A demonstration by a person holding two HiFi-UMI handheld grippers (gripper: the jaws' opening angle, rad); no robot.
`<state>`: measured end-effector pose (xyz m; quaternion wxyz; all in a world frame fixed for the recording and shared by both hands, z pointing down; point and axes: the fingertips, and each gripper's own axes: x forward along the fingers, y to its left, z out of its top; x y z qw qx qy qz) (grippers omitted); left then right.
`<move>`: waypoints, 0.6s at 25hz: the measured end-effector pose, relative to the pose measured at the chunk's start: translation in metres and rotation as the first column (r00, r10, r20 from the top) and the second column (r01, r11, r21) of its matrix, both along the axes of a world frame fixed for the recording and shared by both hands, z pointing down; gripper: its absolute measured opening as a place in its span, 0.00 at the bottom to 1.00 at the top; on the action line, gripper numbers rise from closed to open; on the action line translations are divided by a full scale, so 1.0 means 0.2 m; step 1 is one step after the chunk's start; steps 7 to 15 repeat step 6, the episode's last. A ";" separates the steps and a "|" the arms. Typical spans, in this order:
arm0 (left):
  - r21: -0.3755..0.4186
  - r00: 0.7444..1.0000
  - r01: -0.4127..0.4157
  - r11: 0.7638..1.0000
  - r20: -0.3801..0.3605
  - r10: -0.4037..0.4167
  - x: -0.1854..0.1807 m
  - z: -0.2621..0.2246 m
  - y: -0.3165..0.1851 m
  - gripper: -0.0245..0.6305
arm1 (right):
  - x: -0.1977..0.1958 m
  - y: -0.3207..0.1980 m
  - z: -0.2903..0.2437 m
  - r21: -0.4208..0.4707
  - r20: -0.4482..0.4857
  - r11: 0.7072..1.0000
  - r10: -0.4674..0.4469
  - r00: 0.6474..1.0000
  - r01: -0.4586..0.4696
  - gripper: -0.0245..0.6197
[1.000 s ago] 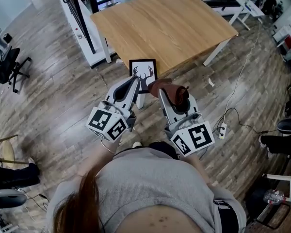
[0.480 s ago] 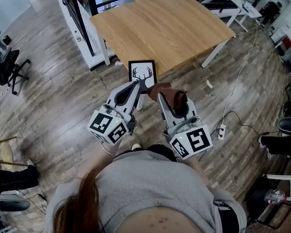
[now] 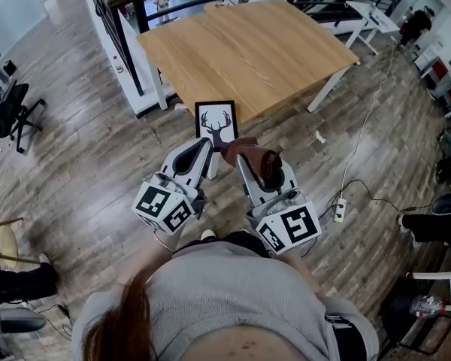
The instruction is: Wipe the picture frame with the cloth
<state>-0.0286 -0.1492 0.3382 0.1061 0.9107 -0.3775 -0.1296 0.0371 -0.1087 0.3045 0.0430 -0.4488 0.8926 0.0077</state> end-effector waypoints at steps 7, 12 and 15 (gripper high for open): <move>-0.012 1.000 0.002 1.000 -0.012 -0.002 0.02 0.00 0.04 0.05 | 0.01 0.03 0.01 -0.010 0.002 1.000 -0.007 1.000 0.007 0.19; -0.012 1.000 0.002 1.000 -0.012 -0.002 0.02 0.00 0.04 0.05 | 0.01 0.03 0.01 -0.010 0.002 1.000 -0.007 1.000 0.007 0.19; -0.012 1.000 0.002 1.000 -0.012 -0.002 0.02 0.00 0.04 0.05 | 0.01 0.03 0.01 -0.010 0.002 1.000 -0.007 1.000 0.007 0.19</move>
